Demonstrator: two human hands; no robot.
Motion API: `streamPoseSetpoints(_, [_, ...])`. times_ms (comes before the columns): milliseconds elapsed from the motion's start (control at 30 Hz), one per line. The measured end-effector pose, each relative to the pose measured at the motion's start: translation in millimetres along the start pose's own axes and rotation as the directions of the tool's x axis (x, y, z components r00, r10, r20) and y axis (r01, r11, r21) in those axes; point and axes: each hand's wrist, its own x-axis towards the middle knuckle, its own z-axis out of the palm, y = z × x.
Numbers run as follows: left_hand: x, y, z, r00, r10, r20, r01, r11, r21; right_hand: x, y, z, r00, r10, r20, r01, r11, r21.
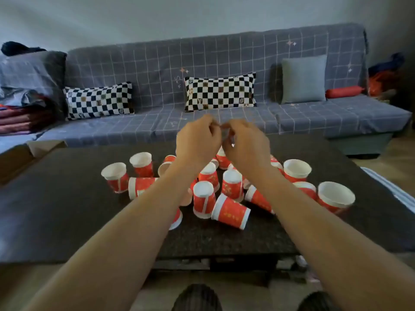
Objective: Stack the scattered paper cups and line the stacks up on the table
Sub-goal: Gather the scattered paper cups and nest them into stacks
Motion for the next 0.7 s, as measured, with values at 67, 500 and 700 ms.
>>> streamPoseSetpoints(67, [-38,-6,-10,0.999,-0.010,0.035,0.010,1.000,0.007,-36,-12,-4,0.998,-0.004,0.056,0.005,1.000,-0.015])
streamPoseSetpoints(500, [-92,-60,55,0.913,-0.257,0.318,0.190,0.956,0.225,-100,20,55,0.821,0.203,0.534,-0.038,0.952,-0.304])
streamPoseSetpoints(700, [-96,-95,85,0.914,-0.303,0.271,0.290,0.953,0.090,-107,43,76,0.772,0.177,0.610,-0.026,0.969,-0.247])
